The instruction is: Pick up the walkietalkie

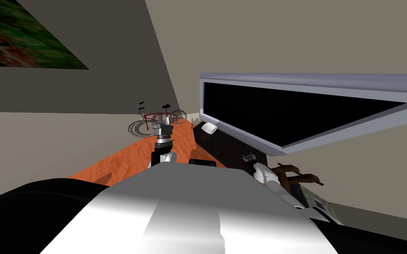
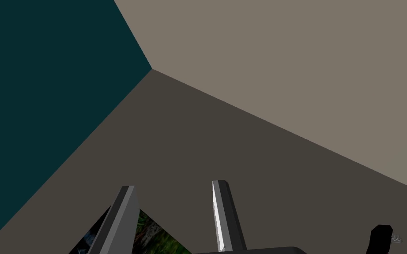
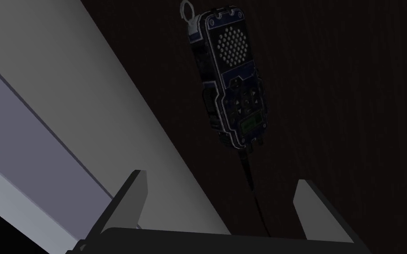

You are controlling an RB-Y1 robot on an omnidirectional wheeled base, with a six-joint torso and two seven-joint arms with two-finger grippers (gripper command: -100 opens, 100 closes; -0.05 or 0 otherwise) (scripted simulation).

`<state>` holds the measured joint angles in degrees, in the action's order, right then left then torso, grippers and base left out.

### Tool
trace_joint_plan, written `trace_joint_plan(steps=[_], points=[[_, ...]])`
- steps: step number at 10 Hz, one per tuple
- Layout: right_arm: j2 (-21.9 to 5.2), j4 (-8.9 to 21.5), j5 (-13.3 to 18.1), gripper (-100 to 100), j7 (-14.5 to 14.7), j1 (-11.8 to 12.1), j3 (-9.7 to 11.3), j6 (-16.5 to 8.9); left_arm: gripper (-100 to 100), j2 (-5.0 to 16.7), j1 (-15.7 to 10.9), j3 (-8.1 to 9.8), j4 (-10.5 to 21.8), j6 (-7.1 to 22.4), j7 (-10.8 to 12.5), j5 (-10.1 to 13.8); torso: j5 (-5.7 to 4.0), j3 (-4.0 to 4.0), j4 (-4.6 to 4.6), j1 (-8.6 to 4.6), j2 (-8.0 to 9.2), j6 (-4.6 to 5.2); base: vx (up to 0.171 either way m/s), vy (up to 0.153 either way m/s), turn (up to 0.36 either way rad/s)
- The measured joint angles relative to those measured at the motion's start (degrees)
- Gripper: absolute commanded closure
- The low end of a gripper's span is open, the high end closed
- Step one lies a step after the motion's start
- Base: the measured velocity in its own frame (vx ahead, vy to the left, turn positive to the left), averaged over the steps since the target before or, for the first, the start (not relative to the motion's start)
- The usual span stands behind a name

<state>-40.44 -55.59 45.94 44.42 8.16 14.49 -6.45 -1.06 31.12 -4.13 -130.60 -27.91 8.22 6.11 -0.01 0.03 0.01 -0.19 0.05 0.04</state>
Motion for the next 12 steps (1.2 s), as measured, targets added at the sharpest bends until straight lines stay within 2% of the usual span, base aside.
trace_joint_plan(steps=[1,2,3,7,8,9,11,12], points=[[0.8,-0.2,0.2,-100,0.2,-0.2,0.3,-0.9,0,0.0,0.0,0.0,0.0,0.0,0.0,0.0,-0.04,-0.02,-0.01,-0.14,-0.04,0.0,0.018,-0.099,0.022],[2.2,0.7,1.2,-100,0.5,-0.7,-0.3,-1.1,0,0.0,0.0,0.0,0.0,0.0,0.0,0.0,-0.05,-0.02,-0.01,-0.19,-0.02,0.01,0.006,-0.044,0.01],[2.3,0.8,1.4,100,0.6,-0.8,-0.4,-1.1,0,0.0,0.0,0.0,0.0,0.0,0.0,0.0,-0.02,0.01,0.0,-0.03,0.02,0.01,0.001,-0.008,0.001],[2.2,0.8,1.4,100,0.7,-0.8,-0.4,-1.1,0,0.0,0.0,0.0,0.0,0.0,0.0,0.0,-0.02,0.04,0.02,0.13,0.08,0.04,0.001,-0.002,0.0],[2.2,0.8,1.4,0,0.7,-0.8,-0.4,-1.1,0,0.0,0.0,0.0,0.0,0.0,0.0,0.0,-0.02,0.05,0.02,0.14,0.08,0.05,0.0,0.0,0.0],[2.2,0.8,1.4,100,0.7,-0.8,-0.4,-1.1,0,0.0,0.0,0.0,0.0,0.0,0.0,0.0,-0.02,0.05,0.02,0.14,0.08,0.05,-0.013,0.064,-0.031],[-0.4,-0.5,-0.3,100,0.1,0.3,0.3,-0.5,0,0.0,0.0,-0.02,0.0,0.0,0.0,0.0,0.06,0.12,0.04,0.61,0.22,0.1,-0.02,0.105,-0.033],[-0.5,-0.5,-0.4,0,0.0,0.4,0.3,-0.3,0,0.0,0.0,-0.01,0.0,0.0,0.0,0.0,0.04,0.11,0.06,0.45,0.18,0.06,-0.003,0.012,0.0]])
